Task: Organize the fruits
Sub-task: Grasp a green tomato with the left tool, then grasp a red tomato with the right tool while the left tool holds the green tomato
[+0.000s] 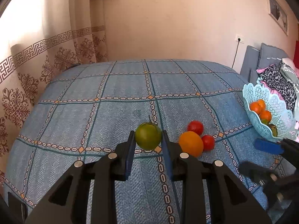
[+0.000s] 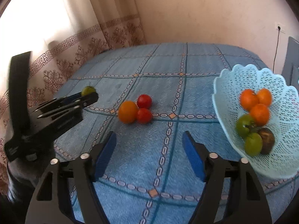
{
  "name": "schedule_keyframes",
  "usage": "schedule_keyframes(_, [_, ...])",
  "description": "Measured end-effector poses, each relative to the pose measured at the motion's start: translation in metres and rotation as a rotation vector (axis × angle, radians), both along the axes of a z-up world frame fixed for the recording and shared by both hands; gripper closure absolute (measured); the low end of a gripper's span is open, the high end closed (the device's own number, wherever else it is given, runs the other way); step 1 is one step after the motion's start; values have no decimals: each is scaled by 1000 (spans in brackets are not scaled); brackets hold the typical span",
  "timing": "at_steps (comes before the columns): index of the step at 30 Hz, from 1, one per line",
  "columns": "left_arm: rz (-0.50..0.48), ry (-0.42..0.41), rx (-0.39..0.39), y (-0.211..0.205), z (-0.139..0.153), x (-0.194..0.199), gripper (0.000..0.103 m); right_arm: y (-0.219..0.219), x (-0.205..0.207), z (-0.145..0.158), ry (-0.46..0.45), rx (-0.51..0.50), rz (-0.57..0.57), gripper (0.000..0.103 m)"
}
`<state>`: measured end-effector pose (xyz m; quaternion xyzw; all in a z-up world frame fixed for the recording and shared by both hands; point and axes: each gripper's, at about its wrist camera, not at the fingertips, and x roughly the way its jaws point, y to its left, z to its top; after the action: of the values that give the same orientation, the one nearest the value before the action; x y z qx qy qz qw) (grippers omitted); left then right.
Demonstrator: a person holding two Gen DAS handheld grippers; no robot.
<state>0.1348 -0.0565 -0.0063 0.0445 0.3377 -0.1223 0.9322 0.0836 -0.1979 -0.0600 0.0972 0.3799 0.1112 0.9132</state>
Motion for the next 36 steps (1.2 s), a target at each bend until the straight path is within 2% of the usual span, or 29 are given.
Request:
schedule_keyframes(3, [0, 5, -6, 1, 0, -2, 75, 4, 16, -4, 30, 7, 12, 51])
schedule_keyframes(8, [-2, 7, -21, 3, 1, -2, 75, 15, 35, -13, 51, -1, 36, 55])
schedule_keyframes(10, [0, 10, -26, 4, 1, -2, 75, 18, 41, -17, 61, -8, 40, 60])
schedule_keyframes(18, [2, 17, -33, 5, 1, -3, 75, 17, 54, -29, 79, -10, 32, 63])
schedule_keyframes(25, [-3, 17, -29, 4, 0, -3, 75, 18, 58, -25, 56, 3, 36, 63])
schedule_keyframes(28, [-1, 18, -31, 5, 0, -3, 75, 20, 58, -24, 49, 17, 47, 69])
schedule_keyframes(36, [8, 28, -37, 6, -2, -1, 75, 23, 57, -24, 40, 34, 71, 73])
